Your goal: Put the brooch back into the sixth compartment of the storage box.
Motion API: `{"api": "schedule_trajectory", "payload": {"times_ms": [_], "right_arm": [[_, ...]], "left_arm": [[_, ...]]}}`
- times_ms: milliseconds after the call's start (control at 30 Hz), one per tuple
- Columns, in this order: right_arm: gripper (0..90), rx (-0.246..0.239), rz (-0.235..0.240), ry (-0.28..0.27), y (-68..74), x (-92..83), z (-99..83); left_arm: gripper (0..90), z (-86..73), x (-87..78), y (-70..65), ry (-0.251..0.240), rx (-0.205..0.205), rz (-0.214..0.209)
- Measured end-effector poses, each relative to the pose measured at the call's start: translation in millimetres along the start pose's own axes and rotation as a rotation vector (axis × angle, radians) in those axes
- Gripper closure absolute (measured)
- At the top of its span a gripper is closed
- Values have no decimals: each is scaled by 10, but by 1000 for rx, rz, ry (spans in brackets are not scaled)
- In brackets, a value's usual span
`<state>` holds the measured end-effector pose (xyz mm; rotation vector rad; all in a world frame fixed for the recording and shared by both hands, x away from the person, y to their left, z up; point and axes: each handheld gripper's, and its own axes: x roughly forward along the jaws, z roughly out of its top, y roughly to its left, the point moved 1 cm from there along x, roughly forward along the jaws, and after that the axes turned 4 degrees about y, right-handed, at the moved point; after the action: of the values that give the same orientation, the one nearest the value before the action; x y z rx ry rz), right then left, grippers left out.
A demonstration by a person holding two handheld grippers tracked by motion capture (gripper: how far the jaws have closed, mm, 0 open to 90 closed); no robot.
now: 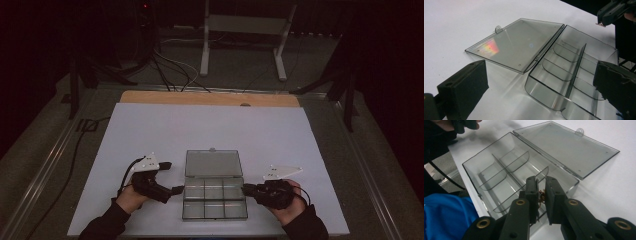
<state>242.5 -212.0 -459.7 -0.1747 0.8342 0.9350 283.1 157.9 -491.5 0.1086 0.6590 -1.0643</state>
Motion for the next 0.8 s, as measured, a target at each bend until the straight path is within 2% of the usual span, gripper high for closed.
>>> {"api": "schedule_trajectory", "payload": {"times_ms": [800], "right_arm": [[813,-32,77,44,153,179,-30]], "left_arm": [[14,2,-4,1,-4,0,-3]]}}
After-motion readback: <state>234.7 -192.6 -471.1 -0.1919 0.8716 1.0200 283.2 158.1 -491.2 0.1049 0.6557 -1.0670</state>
